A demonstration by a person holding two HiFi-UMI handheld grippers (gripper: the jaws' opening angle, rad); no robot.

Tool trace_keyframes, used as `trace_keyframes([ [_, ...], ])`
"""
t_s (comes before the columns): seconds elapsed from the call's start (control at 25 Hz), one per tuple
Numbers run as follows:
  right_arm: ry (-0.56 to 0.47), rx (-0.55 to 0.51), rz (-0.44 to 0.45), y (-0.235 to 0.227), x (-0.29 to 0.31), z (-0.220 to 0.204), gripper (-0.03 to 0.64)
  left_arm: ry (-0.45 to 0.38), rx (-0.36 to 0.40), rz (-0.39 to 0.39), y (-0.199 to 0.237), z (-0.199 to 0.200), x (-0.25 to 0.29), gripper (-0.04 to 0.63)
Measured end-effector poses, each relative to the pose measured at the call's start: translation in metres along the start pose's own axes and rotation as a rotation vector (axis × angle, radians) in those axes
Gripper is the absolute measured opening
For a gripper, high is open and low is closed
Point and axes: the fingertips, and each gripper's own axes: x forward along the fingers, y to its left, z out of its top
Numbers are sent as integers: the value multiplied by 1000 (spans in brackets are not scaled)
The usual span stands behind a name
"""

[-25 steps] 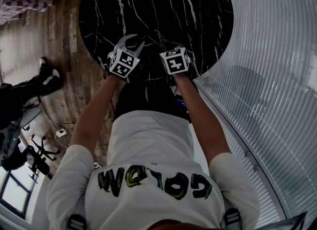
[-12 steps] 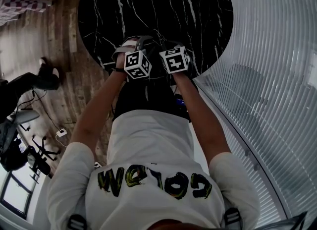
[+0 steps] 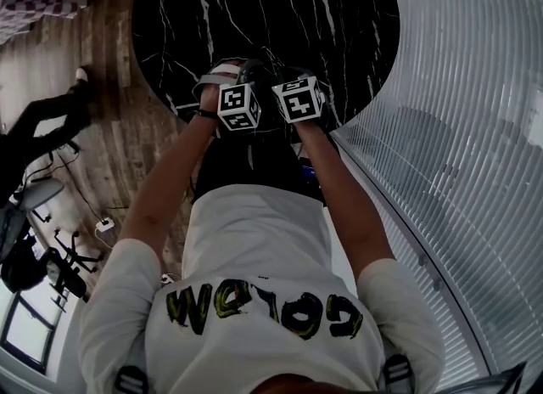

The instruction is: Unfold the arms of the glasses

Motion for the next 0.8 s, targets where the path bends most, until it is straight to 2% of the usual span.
trace_keyframes([
  [0.48, -11, 42, 11, -1, 1, 0, 6, 16, -8, 5, -4, -1, -7, 31],
  [0.6, -17, 51, 13, -2, 0, 0, 6, 16, -17, 7, -6, 0, -9, 3],
  [0.8, -8, 79, 12, -2, -1, -4, 6, 15, -3, -4, -19, 2, -10, 3],
])
